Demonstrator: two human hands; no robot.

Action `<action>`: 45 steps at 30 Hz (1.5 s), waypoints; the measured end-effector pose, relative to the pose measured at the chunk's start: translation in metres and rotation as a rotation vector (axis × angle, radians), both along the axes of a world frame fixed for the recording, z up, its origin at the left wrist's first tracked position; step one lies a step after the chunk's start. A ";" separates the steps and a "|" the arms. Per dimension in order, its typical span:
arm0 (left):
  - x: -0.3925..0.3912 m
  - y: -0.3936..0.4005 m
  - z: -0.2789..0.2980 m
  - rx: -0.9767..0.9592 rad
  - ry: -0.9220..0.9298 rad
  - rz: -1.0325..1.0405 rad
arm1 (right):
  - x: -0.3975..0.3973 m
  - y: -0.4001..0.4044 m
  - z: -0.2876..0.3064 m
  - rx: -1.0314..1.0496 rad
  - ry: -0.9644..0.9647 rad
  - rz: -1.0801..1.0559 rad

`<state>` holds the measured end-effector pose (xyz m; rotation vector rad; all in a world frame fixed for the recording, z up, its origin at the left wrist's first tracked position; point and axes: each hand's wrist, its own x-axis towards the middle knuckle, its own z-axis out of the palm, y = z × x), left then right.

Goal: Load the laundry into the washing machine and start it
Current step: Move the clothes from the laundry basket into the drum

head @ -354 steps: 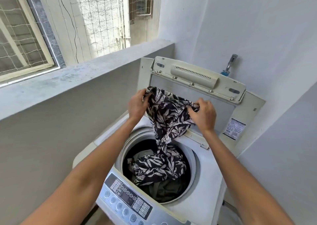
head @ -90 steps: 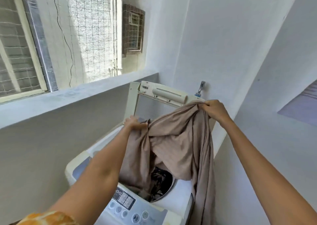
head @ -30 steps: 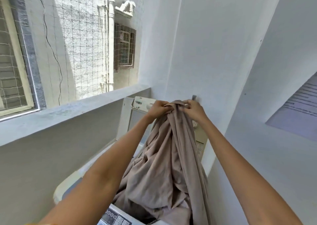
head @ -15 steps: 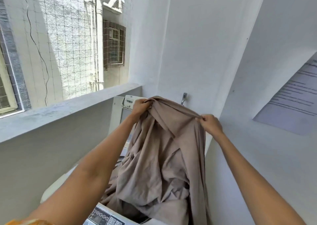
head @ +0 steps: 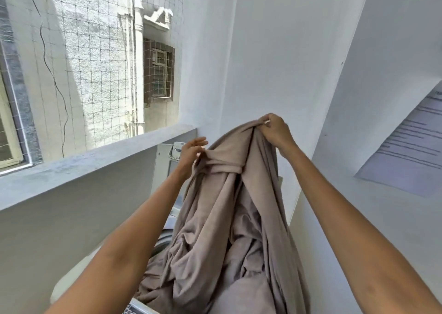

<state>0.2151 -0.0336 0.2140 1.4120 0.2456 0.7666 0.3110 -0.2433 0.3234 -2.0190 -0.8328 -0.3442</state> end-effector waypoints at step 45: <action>-0.018 0.018 0.063 0.120 -0.008 -0.066 | -0.023 0.066 0.019 -0.026 0.029 0.125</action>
